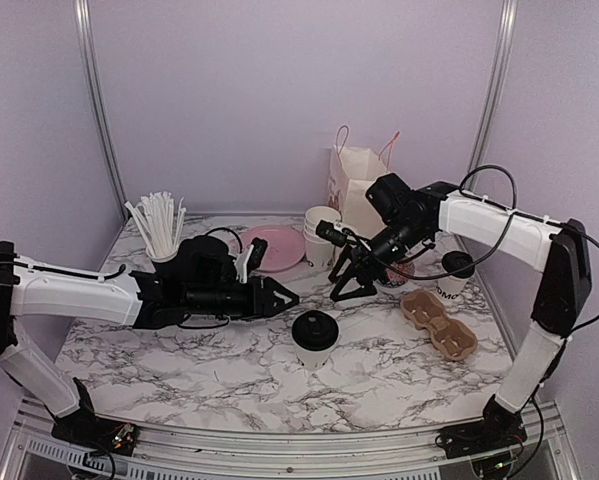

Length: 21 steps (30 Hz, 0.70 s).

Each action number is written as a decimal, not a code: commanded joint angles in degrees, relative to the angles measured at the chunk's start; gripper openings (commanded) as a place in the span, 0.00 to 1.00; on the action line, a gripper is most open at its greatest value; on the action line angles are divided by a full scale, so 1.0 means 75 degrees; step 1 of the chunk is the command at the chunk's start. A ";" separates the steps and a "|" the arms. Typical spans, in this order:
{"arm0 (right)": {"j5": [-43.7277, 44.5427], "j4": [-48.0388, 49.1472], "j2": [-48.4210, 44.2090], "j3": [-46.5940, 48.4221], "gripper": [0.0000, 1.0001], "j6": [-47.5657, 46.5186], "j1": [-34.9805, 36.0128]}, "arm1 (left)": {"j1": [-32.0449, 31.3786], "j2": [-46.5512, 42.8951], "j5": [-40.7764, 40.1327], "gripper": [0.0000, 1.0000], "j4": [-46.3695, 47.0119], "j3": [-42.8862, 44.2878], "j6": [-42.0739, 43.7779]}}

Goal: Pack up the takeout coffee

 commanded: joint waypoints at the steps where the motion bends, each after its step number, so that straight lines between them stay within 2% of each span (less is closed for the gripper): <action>1: 0.0660 -0.0300 -0.0590 -0.0076 0.75 -0.1465 0.0319 | -0.0019 -0.0645 -0.0670 0.55 -0.1031 0.0438 0.0995; 7: 0.2830 0.1258 -0.1407 -0.1170 0.91 -0.2113 0.1477 | 0.0013 -0.1376 -0.2373 0.65 -0.2327 0.0816 0.1885; 13: 0.2995 0.0935 -0.0471 -0.0590 0.91 -0.2125 0.1783 | 0.0103 -0.1903 -0.2883 0.68 -0.2601 0.0628 0.1961; 21: 0.3206 0.0960 -0.0221 -0.0543 0.89 -0.2117 0.2004 | 0.0149 -0.2183 -0.2998 0.68 -0.2601 0.0406 0.1899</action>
